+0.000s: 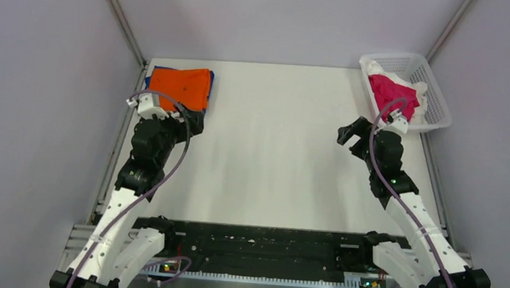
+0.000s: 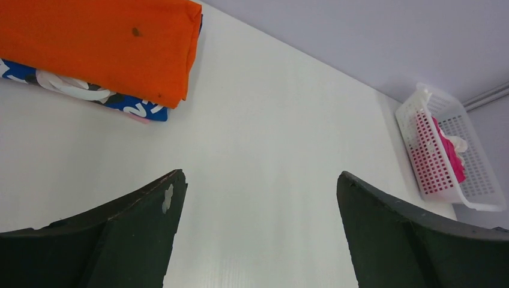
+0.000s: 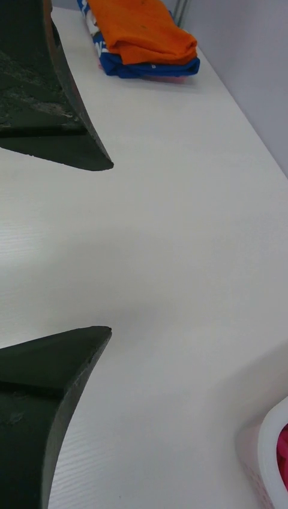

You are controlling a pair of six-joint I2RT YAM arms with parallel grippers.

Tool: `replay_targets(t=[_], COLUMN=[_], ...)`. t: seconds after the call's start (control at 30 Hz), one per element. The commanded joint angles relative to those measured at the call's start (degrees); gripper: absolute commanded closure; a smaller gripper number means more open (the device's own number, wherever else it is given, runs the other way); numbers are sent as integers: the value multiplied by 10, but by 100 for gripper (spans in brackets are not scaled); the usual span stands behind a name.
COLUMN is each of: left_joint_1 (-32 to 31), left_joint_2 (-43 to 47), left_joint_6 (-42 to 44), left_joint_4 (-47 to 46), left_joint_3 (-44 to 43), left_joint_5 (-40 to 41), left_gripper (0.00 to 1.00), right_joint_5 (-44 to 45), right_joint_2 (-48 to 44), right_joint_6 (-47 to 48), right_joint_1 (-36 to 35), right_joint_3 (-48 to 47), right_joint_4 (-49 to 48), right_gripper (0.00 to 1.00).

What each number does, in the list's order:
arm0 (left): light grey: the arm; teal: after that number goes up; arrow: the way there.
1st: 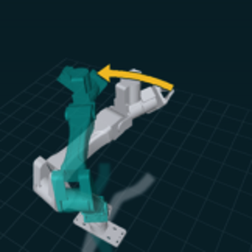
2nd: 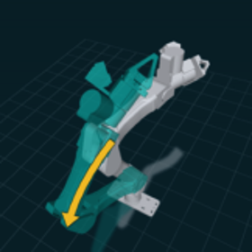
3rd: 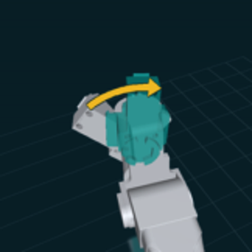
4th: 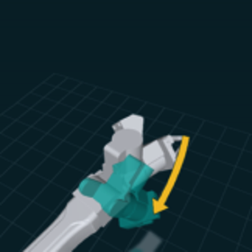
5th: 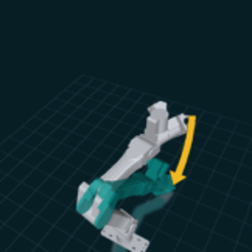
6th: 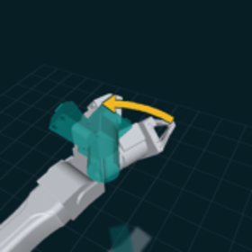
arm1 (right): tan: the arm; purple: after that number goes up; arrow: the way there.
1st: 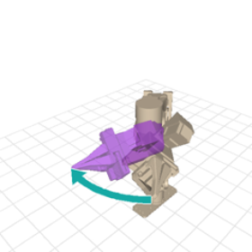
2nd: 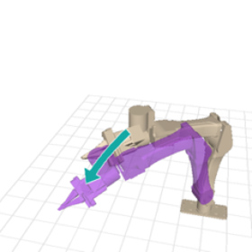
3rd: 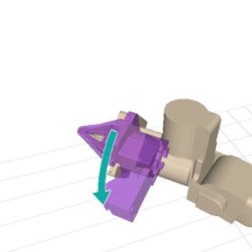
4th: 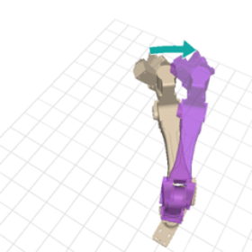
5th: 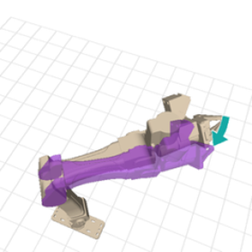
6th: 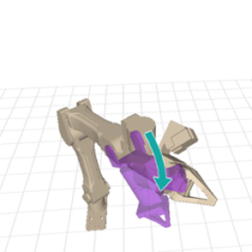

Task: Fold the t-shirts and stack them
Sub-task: Grab crumpled tshirt from bin with the right arm

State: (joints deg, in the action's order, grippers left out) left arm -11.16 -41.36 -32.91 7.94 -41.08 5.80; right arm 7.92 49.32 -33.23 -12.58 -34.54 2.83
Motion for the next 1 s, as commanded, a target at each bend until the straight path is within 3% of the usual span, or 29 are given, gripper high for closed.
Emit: replay_targets(t=[0.0,0.13,0.23,0.5,0.63,0.8,0.97], left_joint_1=[0,0,-1,0,0,-1,-1], left_joint_2=[-36,-72,-93,-136,-156,-174,-183], left_joint_6=[1,0,0,0,0,2,2], left_joint_4=[-34,-43,-45,-57,-60,-62,-63], left_joint_3=[-14,-27,-36,-48,-57,-63,-64], left_joint_5=[-10,-13,-12,-17,-18,-15,-13], left_gripper=[1,1,1,1,1,1,1], right_joint_5=[56,122,121,97,39,56,59], right_joint_2=[58,169,265,551,688,791,829], right_joint_6=[27,79,76,89,96,119,121], right_joint_1=[1,16,77,206,239,245,247], right_joint_3=[-65,-179,-278,-588,-743,-853,-868], right_joint_4=[0,27,47,149,218,255,266], right_gripper=[1,1,1,1,8,12,18])
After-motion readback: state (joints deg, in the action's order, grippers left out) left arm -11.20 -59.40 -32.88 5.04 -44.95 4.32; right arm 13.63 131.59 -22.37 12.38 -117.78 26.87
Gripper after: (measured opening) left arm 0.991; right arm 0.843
